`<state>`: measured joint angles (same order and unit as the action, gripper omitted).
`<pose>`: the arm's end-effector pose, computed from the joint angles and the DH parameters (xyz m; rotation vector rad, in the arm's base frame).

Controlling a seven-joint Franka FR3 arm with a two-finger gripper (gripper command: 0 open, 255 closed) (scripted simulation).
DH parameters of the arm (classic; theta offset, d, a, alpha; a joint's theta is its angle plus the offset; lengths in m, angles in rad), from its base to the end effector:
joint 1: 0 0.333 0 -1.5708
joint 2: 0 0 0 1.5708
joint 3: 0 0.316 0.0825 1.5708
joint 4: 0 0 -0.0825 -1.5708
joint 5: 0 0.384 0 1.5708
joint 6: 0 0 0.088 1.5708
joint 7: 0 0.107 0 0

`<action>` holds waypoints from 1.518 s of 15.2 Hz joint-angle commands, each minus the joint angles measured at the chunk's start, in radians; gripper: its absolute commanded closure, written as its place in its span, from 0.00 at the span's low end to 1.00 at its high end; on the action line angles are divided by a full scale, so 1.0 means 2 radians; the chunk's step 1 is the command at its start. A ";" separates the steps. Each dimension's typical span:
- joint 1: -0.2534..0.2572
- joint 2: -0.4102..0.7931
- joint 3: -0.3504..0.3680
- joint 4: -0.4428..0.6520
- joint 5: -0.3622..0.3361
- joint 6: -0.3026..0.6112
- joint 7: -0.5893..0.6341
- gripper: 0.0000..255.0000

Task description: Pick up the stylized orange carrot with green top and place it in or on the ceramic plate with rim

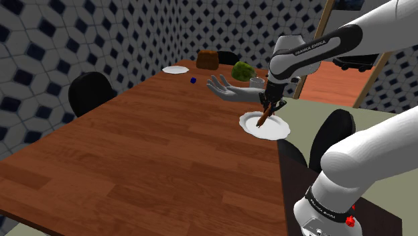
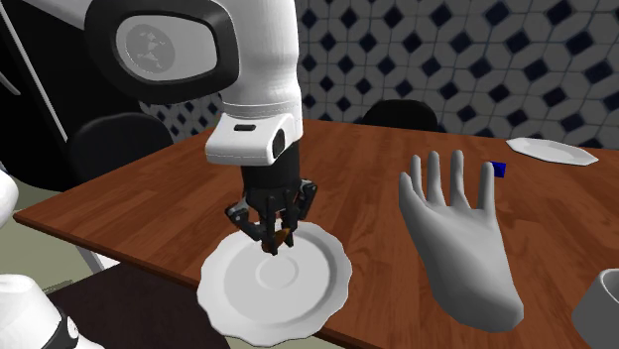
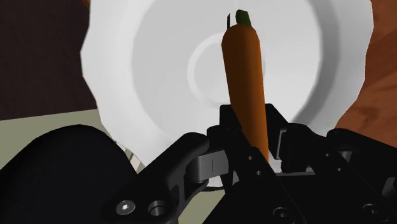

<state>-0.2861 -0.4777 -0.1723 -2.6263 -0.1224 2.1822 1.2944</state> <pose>0.3458 -0.1738 0.4043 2.1075 -2.3186 0.0575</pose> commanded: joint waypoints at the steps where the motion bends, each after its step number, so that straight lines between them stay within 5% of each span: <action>1: -0.001 0.007 -0.002 -0.009 -0.001 0.016 -0.001 1.00; 9: 0.000 0.044 -0.008 -0.038 -0.003 0.082 0.000 1.00; 17: 0.000 0.044 -0.008 -0.038 -0.003 0.082 0.000 1.00; 18: 0.000 0.044 -0.008 -0.038 -0.003 0.082 0.000 0.00; 23: 0.000 0.044 -0.008 -0.038 -0.003 0.082 0.000 0.00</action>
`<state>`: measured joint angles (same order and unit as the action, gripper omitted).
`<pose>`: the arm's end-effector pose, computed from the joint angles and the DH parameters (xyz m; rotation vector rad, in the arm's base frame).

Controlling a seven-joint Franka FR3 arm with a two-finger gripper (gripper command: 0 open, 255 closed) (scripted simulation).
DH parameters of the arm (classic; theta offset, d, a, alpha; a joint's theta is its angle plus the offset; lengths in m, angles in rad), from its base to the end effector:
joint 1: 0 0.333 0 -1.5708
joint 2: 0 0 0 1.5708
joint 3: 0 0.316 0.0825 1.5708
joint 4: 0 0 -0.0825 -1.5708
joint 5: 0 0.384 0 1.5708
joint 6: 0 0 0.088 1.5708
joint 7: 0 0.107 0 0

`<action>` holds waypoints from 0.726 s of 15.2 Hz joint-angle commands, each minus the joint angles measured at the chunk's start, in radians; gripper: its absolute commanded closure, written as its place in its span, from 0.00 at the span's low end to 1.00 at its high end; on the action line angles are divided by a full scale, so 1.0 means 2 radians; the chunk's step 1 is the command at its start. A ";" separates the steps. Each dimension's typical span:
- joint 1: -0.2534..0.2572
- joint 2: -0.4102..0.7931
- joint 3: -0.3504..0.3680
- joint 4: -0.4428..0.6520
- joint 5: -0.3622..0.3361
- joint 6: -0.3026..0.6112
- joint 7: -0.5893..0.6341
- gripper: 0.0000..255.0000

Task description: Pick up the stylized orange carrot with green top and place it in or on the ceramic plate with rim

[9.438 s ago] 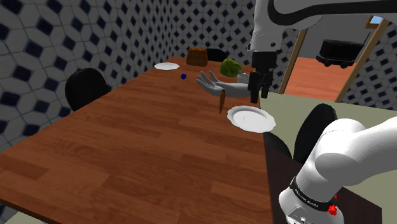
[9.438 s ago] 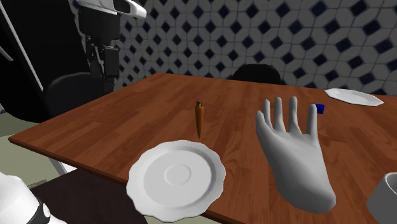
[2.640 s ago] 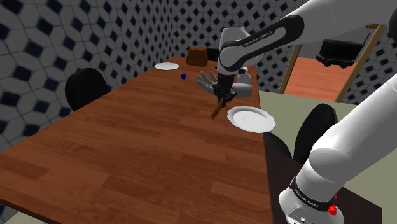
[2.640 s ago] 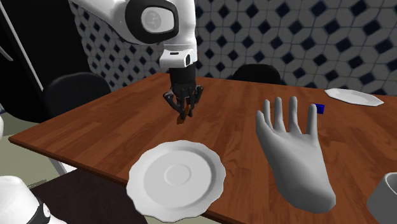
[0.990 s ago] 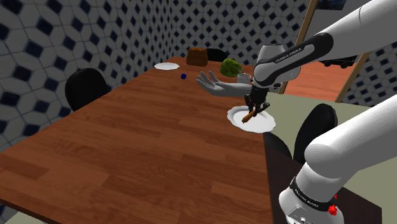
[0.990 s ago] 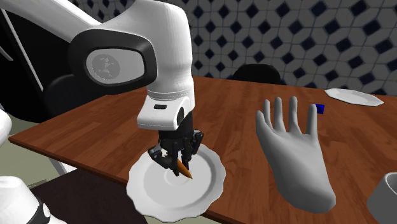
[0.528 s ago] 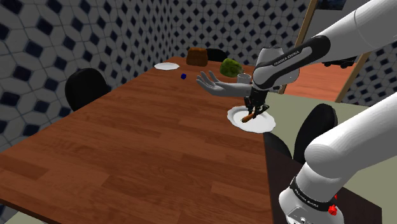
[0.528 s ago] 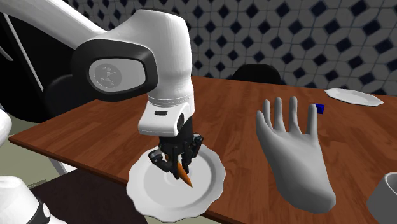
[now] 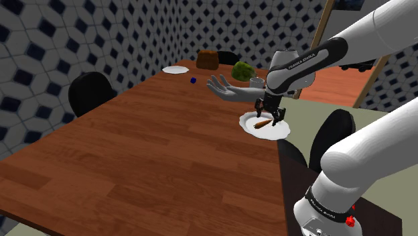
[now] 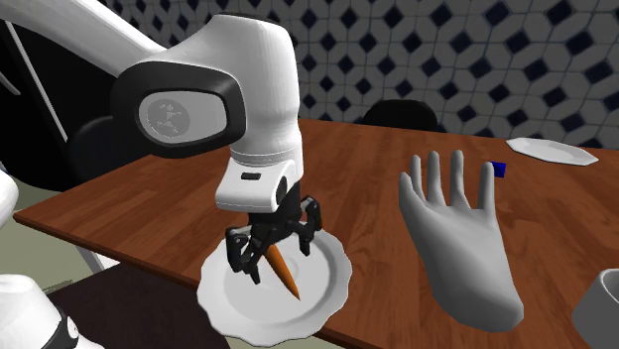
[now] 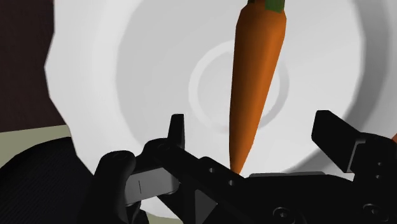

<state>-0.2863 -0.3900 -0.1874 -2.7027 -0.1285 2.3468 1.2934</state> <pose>0.3452 -0.1746 0.3516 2.1081 -2.3182 0.0584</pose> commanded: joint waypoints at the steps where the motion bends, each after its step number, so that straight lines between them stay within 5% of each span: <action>1: 0.000 -0.013 0.002 0.008 0.000 -0.021 0.000 0.00; 4: 0.000 -0.045 0.007 0.033 0.002 -0.078 0.001 0.00; 11: 0.000 -0.045 0.007 0.033 0.002 -0.078 0.001 0.00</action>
<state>-0.2859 -0.4801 -0.1732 -2.6361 -0.1241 2.1901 1.2954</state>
